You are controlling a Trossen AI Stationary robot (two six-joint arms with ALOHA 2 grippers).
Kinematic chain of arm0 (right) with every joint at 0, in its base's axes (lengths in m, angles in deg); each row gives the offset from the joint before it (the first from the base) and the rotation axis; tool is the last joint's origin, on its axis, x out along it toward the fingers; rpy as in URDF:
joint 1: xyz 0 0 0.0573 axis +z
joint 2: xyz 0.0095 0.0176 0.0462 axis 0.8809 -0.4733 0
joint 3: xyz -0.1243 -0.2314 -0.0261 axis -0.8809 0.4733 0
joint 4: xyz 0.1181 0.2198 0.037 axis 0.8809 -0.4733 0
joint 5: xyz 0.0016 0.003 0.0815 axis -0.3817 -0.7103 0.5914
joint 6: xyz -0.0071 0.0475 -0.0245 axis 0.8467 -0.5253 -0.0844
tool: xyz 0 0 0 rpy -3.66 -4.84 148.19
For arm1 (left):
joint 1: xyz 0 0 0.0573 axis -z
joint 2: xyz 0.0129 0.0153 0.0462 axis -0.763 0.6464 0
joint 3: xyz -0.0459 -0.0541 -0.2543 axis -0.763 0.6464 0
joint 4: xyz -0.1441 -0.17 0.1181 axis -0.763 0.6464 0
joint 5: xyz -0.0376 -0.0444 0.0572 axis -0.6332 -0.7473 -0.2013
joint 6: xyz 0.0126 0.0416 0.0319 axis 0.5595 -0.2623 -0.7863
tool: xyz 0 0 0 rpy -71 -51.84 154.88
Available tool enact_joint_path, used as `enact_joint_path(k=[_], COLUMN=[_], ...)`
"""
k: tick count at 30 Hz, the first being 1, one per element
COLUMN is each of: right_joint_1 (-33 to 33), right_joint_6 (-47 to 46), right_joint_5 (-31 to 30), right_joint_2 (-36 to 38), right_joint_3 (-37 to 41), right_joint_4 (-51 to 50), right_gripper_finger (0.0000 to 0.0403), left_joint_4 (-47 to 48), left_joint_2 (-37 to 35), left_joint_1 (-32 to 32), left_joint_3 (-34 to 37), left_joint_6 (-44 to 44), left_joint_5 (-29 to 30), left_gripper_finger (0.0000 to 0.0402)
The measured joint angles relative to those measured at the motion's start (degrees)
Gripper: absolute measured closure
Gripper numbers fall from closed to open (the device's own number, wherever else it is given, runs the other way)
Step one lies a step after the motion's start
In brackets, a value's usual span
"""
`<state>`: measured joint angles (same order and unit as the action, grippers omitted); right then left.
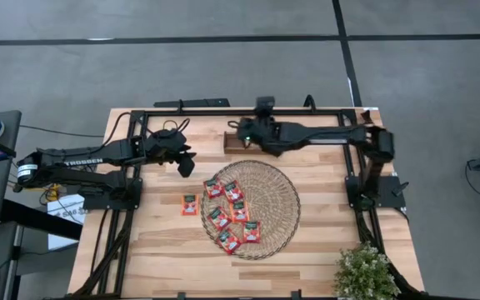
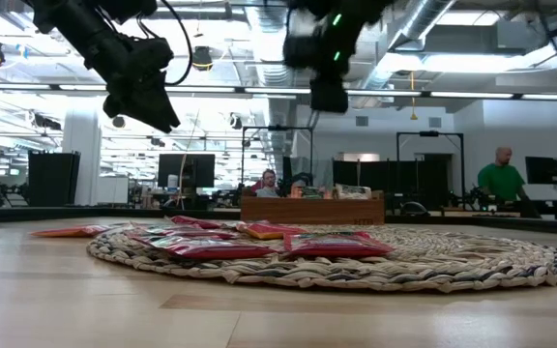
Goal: Pick & Place Tea
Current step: Put the left orange tea bag into the middle slot of the wooden organizer
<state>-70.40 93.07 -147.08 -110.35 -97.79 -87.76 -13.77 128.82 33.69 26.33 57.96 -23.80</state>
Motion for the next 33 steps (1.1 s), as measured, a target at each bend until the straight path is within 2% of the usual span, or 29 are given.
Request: enact_joint_path(k=[3, 7, 9, 11, 15, 24, 29, 33], right_joint_1=[1.29, 0.83, 0.08, -0.05, 1.18, 8.27, 12.5, 14.82], right_joint_6=[-12.93, -30.68, -35.46, -38.7, -43.87, -60.07, -65.29, -65.67], right_joint_5=[9.66, 30.88, 39.9, 45.07, 46.54, 46.68, 46.65, 46.2], right_joint_2=[6.93, 16.22, 20.18, 24.97, 34.79, 54.69, 62.03, 64.76], right_joint_3=[0.01, 0.07, 1.21, 4.3, 14.62, 39.79, 47.75, 51.06], right_joint_4=[-14.49, -32.69, -37.0, -37.46, -33.44, -13.75, -3.82, 0.8], right_gripper_finger=[0.0317, 0.0326, 0.033, 0.0332, 0.0333, 0.0333, 0.0333, 0.0333], left_joint_4=[1.58, 3.18, 3.3, 3.5, 5.6, 13.7, 15.84, 16.42], left_joint_2=[0.0, 0.02, 0.02, 0.02, 0.02, 0.02, 0.29, 3.66], left_joint_1=[0.11, 0.47, 0.83, 1.41, 3.07, 11.18, 15.31, 17.98], left_joint_3=[0.0, 0.0, 0.0, 0.0, 0.0, 0.0, 0.0, 0.0], left_joint_6=[0.01, 0.04, 0.02, 0.04, 0.75, 10.09, 14.63, 15.5], left_joint_5=[-1.44, -2.21, -2.69, -4.05, -7.32, -11.11, -12.07, -12.51], left_gripper_finger=[0.025, 0.025, 0.025, 0.025, 0.025, 0.025, 0.025, 0.025])
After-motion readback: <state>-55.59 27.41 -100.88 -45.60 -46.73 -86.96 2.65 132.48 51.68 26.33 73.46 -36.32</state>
